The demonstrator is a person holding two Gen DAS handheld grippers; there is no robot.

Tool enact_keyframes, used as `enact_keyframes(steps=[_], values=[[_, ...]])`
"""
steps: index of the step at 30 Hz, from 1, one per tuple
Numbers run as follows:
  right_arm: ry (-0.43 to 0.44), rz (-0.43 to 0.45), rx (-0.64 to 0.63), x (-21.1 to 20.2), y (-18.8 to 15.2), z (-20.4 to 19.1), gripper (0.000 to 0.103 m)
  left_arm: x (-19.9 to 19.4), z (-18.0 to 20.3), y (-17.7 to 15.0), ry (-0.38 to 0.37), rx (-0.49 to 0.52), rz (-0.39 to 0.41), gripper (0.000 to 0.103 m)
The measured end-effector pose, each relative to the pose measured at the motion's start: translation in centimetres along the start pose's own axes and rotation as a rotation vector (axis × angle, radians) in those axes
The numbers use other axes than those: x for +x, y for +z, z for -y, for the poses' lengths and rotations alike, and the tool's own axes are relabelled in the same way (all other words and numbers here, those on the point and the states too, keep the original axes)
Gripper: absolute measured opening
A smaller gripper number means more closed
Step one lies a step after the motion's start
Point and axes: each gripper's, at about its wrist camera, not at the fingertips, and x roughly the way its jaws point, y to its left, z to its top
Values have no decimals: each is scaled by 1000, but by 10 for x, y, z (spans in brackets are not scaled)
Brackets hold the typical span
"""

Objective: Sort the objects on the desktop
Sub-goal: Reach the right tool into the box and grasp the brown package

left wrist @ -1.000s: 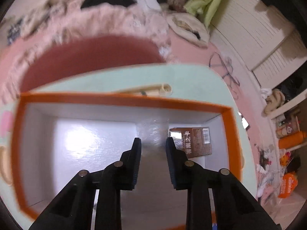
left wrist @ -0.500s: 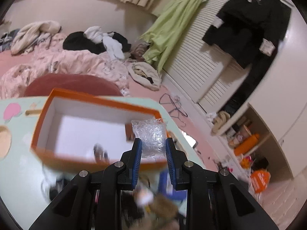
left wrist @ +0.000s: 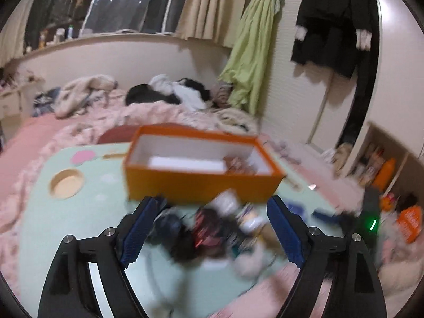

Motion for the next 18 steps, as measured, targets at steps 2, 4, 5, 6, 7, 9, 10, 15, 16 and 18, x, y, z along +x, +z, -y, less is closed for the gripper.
enact_keyframes(steps=[2, 4, 5, 6, 7, 9, 10, 15, 16, 18], values=[[0, 0, 0, 0, 0, 0, 102, -1, -6, -13, 33, 6, -38, 85], [0, 0, 0, 0, 0, 0, 102, -1, -13, -27, 79, 4, -79, 85], [0, 1, 0, 0, 0, 0, 102, -1, -16, -32, 90, 3, -89, 85], [0, 1, 0, 0, 0, 1, 102, 0, -17, -38, 91, 3, -94, 85], [0, 1, 0, 0, -1, 1, 102, 3, -19, -42, 87, 4, -101, 90], [1, 1, 0, 0, -1, 1, 102, 26, -20, -54, 61, 25, -203, 103], [1, 1, 0, 0, -1, 1, 102, 38, -16, -60, 75, 58, -268, 103], [5, -2, -1, -3, 0, -3, 102, 48, 0, -54, 124, 131, -289, 103], [2, -1, -1, -4, 1, -4, 102, 47, -1, -54, 125, 128, -285, 103], [18, 12, 10, -10, 2, -7, 102, 46, -4, -53, 129, 122, -281, 103]])
